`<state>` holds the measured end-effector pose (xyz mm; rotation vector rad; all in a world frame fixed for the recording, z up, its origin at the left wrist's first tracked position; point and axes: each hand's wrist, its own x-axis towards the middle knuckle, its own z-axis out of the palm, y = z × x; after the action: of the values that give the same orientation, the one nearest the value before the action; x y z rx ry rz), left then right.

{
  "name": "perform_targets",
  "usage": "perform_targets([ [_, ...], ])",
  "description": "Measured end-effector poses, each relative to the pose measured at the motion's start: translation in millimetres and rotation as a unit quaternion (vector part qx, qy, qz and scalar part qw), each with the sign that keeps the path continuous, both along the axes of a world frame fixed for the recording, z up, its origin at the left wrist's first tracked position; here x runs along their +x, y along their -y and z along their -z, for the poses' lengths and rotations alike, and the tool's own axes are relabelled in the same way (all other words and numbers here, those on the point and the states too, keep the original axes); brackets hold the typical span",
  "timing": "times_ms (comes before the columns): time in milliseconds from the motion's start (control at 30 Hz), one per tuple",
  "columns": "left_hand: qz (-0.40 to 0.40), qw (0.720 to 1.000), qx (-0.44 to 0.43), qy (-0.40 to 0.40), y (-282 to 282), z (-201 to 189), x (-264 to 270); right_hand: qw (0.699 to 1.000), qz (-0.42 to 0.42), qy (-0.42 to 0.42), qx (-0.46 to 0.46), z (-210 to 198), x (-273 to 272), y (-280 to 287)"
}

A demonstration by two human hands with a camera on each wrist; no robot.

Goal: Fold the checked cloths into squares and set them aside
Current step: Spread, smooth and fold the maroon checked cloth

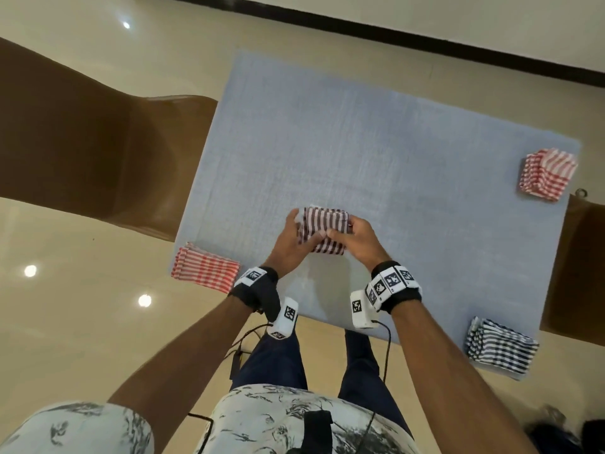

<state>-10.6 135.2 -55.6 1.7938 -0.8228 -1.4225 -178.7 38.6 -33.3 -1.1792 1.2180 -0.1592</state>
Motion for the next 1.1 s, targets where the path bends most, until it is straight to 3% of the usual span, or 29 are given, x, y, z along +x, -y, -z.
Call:
perform_targets([
  [100, -0.043, 0.994, 0.007, -0.099, 18.8, -24.7, 23.7, 0.997, 0.040, 0.058, 0.032, -13.5, 20.6, 20.8],
  [167, -0.078, 0.991, -0.003, -0.109, 28.6, -32.3, 40.4, 0.996, 0.053, 0.063, 0.043, -15.2, 37.8, 30.7],
  [367, -0.133, 0.991, -0.020, -0.023, 56.9, -25.1, 101.2, 0.995, -0.002, 0.058, 0.078, -9.2, 96.3, 61.1],
  [467, -0.128, 0.987, -0.009, 0.099, 70.6, -13.4, 135.9, 0.999, -0.006, 0.021, 0.028, -9.2, 135.6, 97.9],
  [533, -0.070, 0.972, -0.006, 0.226, 73.6, -0.4, 159.1, 1.000, 0.006, 0.000, -0.016, -11.7, 166.3, 131.1],
  [600, 0.067, 0.942, 0.010, 0.328, 72.6, 7.8, 169.7, 0.998, 0.018, -0.004, -0.055, -14.8, 189.8, 163.7],
  [700, 0.191, 0.893, 0.052, 0.405, 69.9, 20.6, 192.8, 0.997, 0.005, 0.007, -0.083, -13.6, 254.7, 205.3],
  [867, 0.204, 0.871, 0.041, 0.446, 68.8, 14.4, 189.3, 0.998, 0.012, 0.059, -0.028, 2.4, 306.3, 228.8],
  [1100, 0.207, 0.872, 0.063, 0.439, 75.4, 9.8, 190.7, 0.977, 0.087, -0.146, -0.129, 43.0, 307.9, 208.6],
])
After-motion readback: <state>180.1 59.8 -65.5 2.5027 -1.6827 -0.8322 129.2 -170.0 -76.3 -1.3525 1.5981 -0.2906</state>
